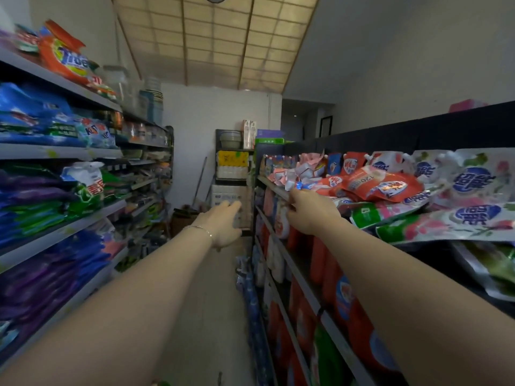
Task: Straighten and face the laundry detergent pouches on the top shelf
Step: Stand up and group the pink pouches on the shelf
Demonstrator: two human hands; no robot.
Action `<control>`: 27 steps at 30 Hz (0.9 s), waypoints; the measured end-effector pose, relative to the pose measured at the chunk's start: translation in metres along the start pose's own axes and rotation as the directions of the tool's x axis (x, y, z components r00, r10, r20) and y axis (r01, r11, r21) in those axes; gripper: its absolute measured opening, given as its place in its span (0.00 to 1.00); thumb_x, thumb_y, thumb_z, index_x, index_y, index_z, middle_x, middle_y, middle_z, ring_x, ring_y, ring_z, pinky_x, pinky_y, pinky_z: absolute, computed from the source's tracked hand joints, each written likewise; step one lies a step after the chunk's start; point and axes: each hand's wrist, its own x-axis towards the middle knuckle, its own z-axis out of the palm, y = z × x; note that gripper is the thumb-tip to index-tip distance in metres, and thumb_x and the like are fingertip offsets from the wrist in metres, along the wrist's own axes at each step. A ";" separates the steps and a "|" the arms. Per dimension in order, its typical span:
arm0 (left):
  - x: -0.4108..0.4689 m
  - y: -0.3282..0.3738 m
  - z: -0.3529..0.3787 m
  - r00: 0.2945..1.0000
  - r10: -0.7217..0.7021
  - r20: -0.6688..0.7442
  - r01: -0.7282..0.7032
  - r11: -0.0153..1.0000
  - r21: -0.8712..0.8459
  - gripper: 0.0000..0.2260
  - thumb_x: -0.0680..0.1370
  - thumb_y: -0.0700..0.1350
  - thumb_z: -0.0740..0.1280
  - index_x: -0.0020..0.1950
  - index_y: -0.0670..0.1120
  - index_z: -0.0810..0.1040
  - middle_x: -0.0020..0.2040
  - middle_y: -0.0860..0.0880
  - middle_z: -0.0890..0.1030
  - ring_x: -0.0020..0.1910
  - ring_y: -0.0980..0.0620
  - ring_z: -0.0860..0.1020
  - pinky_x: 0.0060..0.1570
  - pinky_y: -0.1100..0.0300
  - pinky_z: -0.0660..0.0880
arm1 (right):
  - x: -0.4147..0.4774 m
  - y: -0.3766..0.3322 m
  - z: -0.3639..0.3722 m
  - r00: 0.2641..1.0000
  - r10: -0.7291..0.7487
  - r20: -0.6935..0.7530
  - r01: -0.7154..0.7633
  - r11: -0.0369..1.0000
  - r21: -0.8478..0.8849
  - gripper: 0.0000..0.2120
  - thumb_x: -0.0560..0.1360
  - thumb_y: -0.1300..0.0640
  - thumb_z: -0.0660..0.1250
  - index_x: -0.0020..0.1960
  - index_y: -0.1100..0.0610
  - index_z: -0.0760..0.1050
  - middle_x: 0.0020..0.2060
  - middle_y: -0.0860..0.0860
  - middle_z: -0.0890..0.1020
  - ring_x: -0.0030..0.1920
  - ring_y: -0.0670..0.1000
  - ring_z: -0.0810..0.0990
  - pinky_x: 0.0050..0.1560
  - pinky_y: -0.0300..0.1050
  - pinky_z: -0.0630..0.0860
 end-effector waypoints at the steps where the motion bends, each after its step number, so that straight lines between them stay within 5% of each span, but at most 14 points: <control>1: 0.011 -0.002 0.007 1.000 0.001 0.006 -0.001 1.000 -0.001 0.22 0.77 0.50 0.64 0.70 0.51 0.63 0.67 0.46 0.67 0.63 0.43 0.70 0.59 0.44 0.71 | 0.011 0.005 0.008 1.000 0.008 0.002 -0.008 1.000 0.002 0.13 0.77 0.52 0.60 0.60 0.55 0.70 0.59 0.56 0.76 0.57 0.59 0.75 0.55 0.55 0.71; 9: 0.098 -0.051 0.052 0.997 -0.059 0.043 0.060 0.998 -0.026 0.24 0.77 0.50 0.63 0.72 0.52 0.61 0.68 0.47 0.67 0.65 0.44 0.70 0.61 0.45 0.71 | 0.103 0.015 0.072 0.998 -0.005 0.065 0.008 0.999 -0.044 0.18 0.77 0.52 0.59 0.66 0.55 0.68 0.63 0.55 0.74 0.61 0.59 0.74 0.59 0.57 0.72; 27: 0.404 -0.223 0.109 1.000 -0.005 -0.013 0.004 0.998 -0.067 0.24 0.77 0.49 0.64 0.71 0.50 0.62 0.69 0.47 0.67 0.65 0.44 0.70 0.62 0.44 0.70 | 0.409 0.009 0.222 0.999 0.051 -0.007 -0.051 0.999 -0.010 0.12 0.76 0.53 0.60 0.59 0.54 0.70 0.56 0.54 0.77 0.55 0.58 0.75 0.54 0.53 0.70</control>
